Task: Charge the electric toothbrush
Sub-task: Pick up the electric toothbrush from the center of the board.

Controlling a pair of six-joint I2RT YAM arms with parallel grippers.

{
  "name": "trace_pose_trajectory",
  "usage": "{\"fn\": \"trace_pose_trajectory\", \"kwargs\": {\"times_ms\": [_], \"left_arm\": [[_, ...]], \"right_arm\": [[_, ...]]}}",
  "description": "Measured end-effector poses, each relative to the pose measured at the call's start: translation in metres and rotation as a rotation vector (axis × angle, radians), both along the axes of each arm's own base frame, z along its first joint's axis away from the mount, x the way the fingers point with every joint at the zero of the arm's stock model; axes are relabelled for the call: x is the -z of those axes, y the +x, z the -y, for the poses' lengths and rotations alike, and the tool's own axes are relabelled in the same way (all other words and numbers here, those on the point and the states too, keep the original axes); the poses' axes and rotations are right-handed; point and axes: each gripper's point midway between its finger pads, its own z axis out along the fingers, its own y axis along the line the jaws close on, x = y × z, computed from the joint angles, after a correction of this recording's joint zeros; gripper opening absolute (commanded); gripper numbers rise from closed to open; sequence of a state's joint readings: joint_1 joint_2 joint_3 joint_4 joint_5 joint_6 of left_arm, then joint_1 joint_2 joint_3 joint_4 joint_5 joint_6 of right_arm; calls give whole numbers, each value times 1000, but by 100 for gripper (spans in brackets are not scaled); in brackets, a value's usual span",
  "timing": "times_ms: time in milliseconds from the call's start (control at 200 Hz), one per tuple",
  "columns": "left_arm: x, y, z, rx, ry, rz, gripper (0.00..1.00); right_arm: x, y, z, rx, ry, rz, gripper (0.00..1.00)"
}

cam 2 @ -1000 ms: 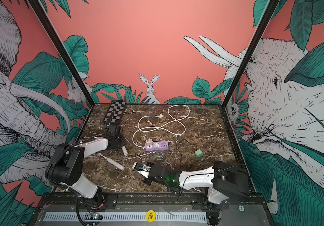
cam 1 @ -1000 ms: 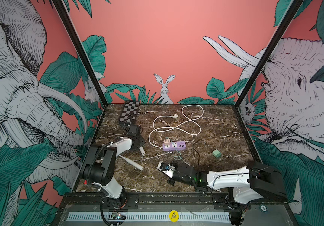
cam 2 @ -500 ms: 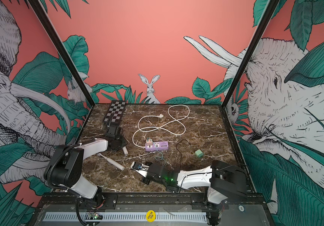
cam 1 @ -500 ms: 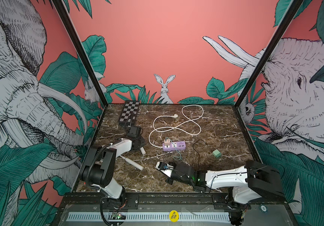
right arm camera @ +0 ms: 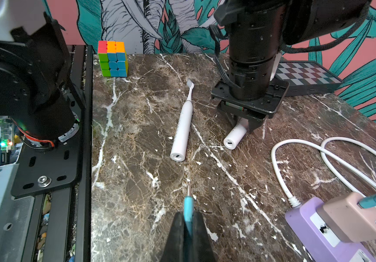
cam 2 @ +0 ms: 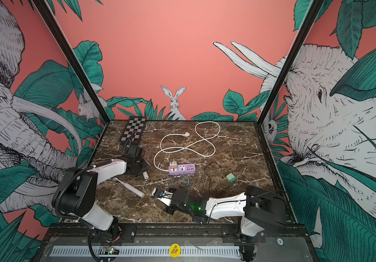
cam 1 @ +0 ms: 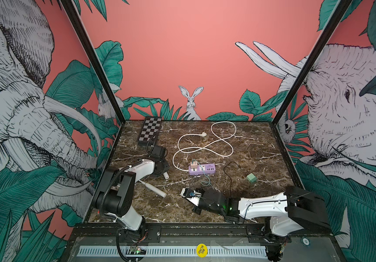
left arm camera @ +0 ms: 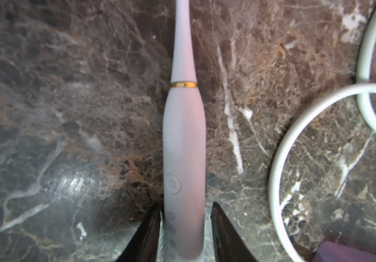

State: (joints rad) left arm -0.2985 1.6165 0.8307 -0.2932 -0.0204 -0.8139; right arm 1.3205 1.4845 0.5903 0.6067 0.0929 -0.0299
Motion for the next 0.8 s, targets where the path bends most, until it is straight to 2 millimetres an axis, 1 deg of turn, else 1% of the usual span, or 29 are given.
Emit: {"fn": "trace_pose_trajectory", "kwargs": {"times_ms": [105,235,360,430,495,525,580,645,665,730,795], "left_arm": [[1,5,2,7,4,2,39],[3,13,4,19,5,23,34],[5,15,5,26,6,33,33],[6,17,6,29,6,42,29],[7,18,7,34,6,47,29],[7,18,8,36,6,50,25],[8,20,9,39,2,57,22],[8,21,10,45,0,65,21],[8,21,11,47,-1,66,18],[7,22,11,47,-1,70,13],[6,22,12,48,-3,75,3]], "right_arm": [[0,0,0,0,1,0,0],[0,0,0,0,0,0,0],[0,0,0,0,0,1,0],[0,0,0,0,0,1,0],[0,0,0,0,0,1,0],[0,0,0,0,0,1,0],[0,0,0,0,1,1,0],[0,0,0,0,0,1,0],[0,0,0,0,0,0,0],[0,0,0,0,0,0,0],[0,0,0,1,0,-1,0]]}}
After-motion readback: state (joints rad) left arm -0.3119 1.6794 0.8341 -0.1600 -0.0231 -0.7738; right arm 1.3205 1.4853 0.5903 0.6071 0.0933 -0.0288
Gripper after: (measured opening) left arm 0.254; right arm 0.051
